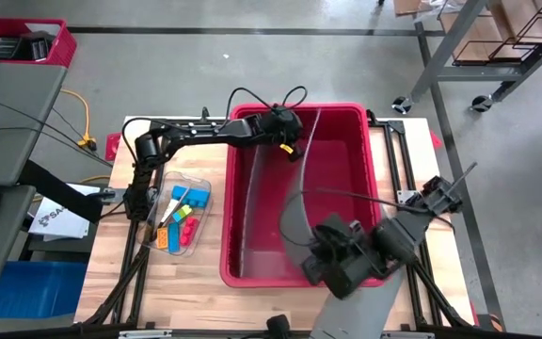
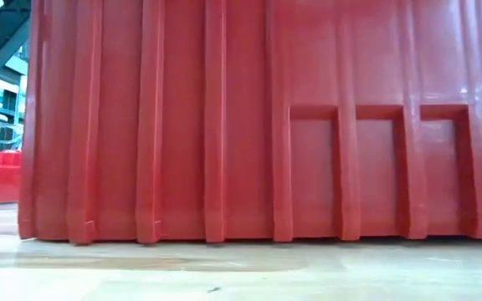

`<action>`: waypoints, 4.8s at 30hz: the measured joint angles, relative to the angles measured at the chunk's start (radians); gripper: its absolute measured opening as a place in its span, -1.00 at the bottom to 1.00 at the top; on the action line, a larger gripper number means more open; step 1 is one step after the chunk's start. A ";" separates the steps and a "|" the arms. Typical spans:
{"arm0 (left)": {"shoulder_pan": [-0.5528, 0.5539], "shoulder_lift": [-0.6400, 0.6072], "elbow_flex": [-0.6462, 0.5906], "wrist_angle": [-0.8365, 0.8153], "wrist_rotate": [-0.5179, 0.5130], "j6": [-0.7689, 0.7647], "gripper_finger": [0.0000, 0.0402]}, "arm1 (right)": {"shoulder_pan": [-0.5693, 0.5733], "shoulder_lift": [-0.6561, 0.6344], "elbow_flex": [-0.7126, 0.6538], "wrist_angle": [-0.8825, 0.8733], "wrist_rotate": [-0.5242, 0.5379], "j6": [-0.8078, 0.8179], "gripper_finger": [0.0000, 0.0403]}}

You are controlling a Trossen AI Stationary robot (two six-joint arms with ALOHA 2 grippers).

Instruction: Sort Items/Unsort Items

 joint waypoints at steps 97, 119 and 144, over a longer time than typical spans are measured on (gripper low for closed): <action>-0.437 -0.874 -0.656 -0.525 0.269 -0.452 -1.00 | -0.038 -0.007 -0.096 -0.079 -0.190 0.403 -1.00; -0.343 -0.858 -0.631 -0.473 0.312 -0.318 -1.00 | -0.091 -0.011 -0.096 -0.078 -0.252 0.235 -1.00; -0.359 -0.696 -0.267 -0.701 0.263 -0.070 -1.00 | -0.090 -0.031 -0.096 -0.077 -0.202 0.199 -1.00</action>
